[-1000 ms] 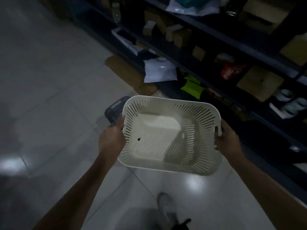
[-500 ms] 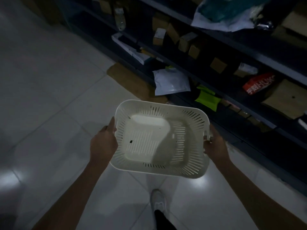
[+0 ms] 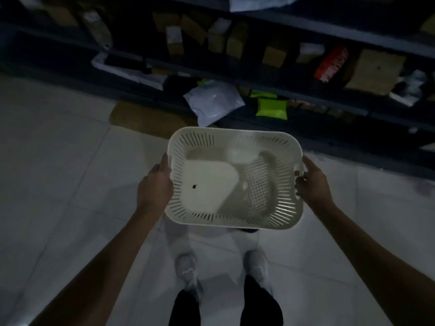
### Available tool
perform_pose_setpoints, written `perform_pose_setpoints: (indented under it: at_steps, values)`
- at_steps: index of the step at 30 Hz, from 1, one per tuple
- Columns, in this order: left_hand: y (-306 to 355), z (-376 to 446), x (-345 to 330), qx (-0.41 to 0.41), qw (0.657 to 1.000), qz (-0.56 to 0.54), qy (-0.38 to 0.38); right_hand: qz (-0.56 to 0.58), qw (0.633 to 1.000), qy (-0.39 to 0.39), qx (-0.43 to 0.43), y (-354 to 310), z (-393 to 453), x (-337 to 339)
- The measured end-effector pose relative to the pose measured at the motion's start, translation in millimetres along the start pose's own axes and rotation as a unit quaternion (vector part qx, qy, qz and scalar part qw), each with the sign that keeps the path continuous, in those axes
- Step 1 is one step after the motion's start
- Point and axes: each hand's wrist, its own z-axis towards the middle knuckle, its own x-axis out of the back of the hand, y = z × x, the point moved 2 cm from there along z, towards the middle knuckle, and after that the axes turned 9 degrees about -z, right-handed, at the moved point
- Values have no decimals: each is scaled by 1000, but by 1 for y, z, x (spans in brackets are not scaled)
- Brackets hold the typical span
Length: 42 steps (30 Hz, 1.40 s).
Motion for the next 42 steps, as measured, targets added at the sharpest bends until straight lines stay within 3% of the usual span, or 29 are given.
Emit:
perform_pose_setpoints:
  at_steps: [4, 11, 25, 34, 42]
  values:
    - [16, 16, -4, -47, 998, 0, -35, 13, 999, 26, -28, 13, -21, 13]
    - [33, 31, -24, -54, 996, 12, -64, 32, 997, 35, -64, 38, -24, 11]
    - [2, 74, -73, -61, 993, 42, -97, 36, 998, 24, -51, 54, 19, -42]
    - [-14, 79, -98, -36, 990, 20, -133, 130, 986, 8, -100, 62, 28, -65]
    - [-51, 81, -132, -30, 988, 50, -143, 90, 989, -12, -116, 73, 31, -109]
